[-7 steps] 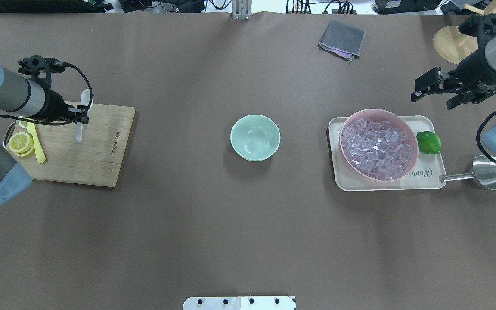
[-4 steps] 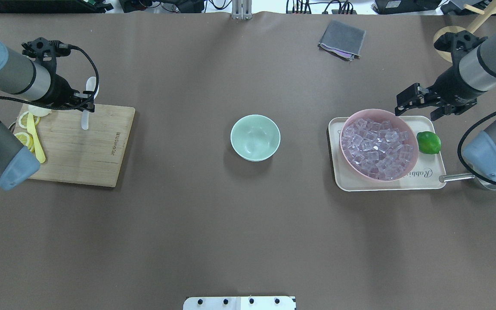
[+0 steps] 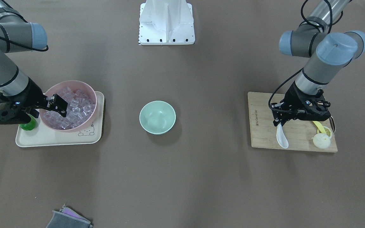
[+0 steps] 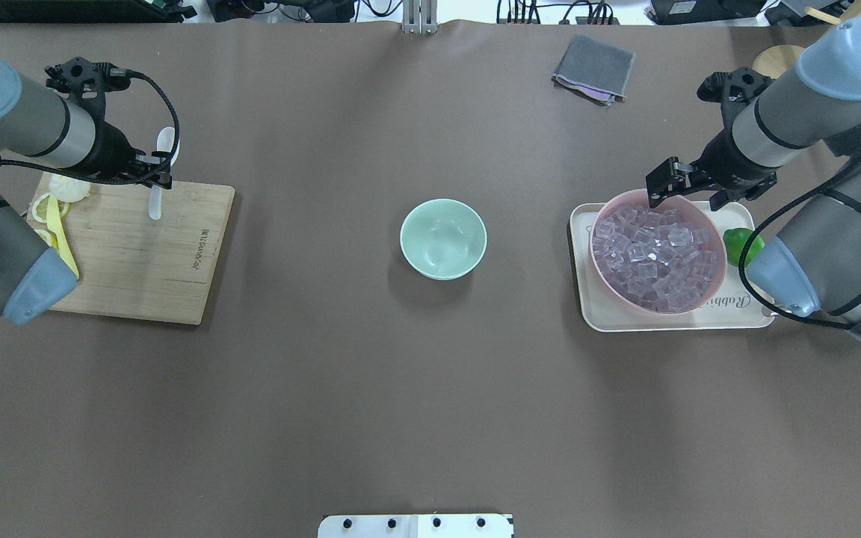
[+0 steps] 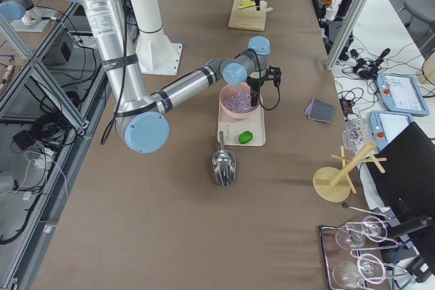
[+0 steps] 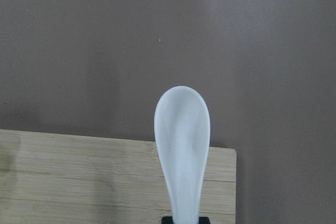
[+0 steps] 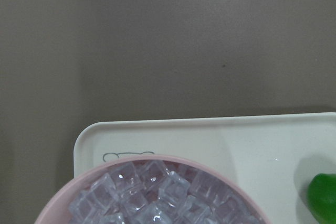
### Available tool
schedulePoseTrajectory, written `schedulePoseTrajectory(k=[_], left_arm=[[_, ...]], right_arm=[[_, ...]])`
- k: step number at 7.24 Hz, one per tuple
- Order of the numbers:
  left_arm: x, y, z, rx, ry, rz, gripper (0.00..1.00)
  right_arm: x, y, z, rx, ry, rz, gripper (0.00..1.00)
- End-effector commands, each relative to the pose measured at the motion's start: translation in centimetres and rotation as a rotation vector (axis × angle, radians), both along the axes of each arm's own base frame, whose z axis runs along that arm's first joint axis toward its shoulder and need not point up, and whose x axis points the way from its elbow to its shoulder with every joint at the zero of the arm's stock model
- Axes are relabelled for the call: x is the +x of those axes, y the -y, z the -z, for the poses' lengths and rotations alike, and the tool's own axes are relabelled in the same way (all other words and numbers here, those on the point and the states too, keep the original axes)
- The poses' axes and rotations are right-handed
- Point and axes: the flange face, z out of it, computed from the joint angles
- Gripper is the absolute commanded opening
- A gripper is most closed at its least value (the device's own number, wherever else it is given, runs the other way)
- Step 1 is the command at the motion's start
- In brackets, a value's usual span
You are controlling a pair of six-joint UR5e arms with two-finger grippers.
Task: Put spoon and ice into bowl
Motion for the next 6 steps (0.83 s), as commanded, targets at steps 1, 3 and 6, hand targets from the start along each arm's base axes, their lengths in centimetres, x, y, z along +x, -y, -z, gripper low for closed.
schedulePoseTrajectory(k=[1,3,6], left_arm=[[0.2,0.2,0.8,0.007,-0.008,0.000,0.00],[1.1,0.9,3.4,0.028,-0.036,0.001,0.00],[2.2,1.1,4.2,0.033,-0.042,-0.006,0.00]], right_arm=[[-1.8,1.0,-0.5,-0.009,-0.020,0.007,1.00],[-2.6,0.7,-0.7,-0.010,-0.021,0.021,1.00],[-4.5,-0.4,-0.2,-0.031,-0.014,0.025,1.00]])
